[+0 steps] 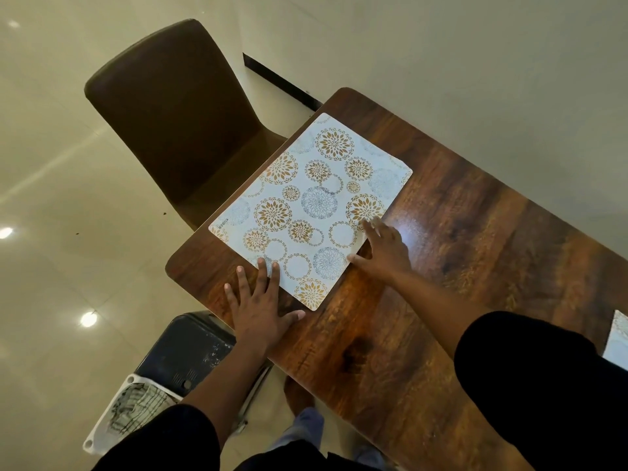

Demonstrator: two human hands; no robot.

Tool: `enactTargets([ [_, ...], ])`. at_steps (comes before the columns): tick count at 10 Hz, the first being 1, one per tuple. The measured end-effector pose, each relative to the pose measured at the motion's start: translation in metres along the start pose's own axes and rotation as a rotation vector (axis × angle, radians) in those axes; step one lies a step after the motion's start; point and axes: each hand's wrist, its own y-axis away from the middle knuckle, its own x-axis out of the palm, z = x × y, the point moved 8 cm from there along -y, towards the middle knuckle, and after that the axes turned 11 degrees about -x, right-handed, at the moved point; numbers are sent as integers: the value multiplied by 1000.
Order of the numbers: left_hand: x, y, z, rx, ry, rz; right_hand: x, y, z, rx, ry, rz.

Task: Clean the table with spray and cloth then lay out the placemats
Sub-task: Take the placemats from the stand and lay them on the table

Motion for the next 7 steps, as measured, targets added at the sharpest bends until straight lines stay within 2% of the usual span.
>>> enactTargets([
  [1, 0, -1, -1, -20, -29, 15, 10, -7, -2, -55, 71, 137],
  [7, 3, -2, 2, -4, -56, -8, 16, -12, -4, -47, 46, 185],
])
